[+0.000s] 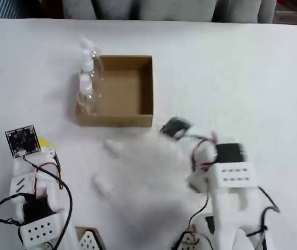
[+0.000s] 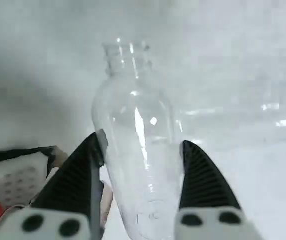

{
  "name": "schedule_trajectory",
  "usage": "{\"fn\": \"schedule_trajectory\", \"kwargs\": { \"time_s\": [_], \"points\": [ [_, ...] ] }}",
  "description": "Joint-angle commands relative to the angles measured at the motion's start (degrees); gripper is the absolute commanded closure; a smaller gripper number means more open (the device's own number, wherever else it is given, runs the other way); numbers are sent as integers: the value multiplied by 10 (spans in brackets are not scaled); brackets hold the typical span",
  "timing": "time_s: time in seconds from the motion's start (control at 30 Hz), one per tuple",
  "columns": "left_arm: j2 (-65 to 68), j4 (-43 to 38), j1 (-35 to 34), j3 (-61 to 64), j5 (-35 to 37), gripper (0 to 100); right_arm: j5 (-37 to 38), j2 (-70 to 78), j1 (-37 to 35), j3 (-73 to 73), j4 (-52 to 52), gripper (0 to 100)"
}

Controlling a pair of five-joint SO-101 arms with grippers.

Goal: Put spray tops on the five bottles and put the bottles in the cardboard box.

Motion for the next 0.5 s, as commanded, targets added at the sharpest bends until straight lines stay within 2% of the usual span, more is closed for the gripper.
{"fn": "schedule_trajectory", "kwargs": {
  "time_s": [0.0,0.13,0.23,0.33,0.47],
  "points": [
    [-10,-18,6,-19,4,950,-7,-6,182,-52,-11,984],
    [-10,-18,6,-19,4,950,-1,0,363,-48,-99,984],
    [-10,-18,6,-19,4,950,0,1,454,-16,-190,984],
    [-10,-18,6,-19,4,950,40,1,493,34,-262,984],
    [-10,-18,6,-19,4,950,71,1,503,105,-349,984]
  ]
}}
